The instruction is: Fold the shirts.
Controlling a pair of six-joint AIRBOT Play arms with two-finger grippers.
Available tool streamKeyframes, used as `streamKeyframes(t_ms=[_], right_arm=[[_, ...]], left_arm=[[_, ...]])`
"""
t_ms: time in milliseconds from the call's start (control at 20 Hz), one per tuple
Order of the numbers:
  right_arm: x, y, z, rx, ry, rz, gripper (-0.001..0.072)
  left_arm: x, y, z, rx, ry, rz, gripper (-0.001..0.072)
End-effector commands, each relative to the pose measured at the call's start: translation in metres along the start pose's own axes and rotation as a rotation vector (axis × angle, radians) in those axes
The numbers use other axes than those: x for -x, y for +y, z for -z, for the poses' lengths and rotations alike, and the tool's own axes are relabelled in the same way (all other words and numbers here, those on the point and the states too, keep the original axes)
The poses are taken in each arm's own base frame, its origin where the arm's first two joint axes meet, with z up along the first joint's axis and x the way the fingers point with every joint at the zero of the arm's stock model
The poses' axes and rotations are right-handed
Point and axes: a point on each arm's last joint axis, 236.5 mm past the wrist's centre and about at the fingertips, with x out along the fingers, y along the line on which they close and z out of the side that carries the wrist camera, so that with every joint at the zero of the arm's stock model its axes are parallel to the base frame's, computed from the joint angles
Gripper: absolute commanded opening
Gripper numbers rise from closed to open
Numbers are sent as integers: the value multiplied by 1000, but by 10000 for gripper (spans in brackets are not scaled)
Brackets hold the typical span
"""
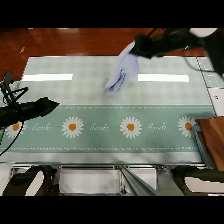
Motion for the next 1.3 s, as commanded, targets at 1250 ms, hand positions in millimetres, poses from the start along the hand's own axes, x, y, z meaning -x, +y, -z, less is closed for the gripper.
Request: streamKeyframes(t_ms=[1250], right_arm=[[432,-246,302,-1186,26,1147,25]], left_arm=[[2,-3,-34,-8,-143,11,16]])
